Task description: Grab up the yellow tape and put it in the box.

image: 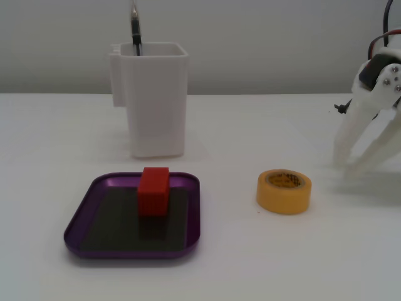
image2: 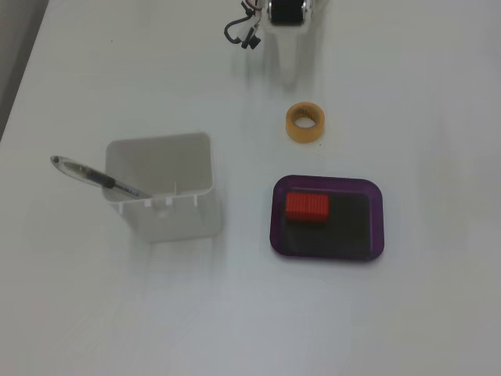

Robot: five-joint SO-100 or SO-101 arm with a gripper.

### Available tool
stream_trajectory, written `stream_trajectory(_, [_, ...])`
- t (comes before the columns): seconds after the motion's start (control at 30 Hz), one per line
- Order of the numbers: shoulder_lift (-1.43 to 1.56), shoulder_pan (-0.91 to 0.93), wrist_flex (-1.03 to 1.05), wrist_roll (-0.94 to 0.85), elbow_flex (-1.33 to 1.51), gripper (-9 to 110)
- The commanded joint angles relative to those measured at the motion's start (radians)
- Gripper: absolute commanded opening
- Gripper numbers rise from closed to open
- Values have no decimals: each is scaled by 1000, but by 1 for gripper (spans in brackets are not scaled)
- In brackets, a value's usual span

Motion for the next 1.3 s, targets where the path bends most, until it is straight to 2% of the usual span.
stream_trajectory(0.0, [61, 0, -41, -9, -34, 0])
stream_trajectory(0.43, [43, 17, -40, -23, -258, 0])
stream_trajectory(0.57, [-46, 77, -43, -235, -337, 0])
stream_trajectory(0.7, [-301, 92, -28, -316, -463, 2])
stream_trajectory(0.9, [-834, 81, 49, -324, -782, 12])
stream_trajectory(1.07, [-1187, -3, 101, -318, -1014, 14])
stream_trajectory(1.27, [-1466, -110, 114, -318, -1166, 14])
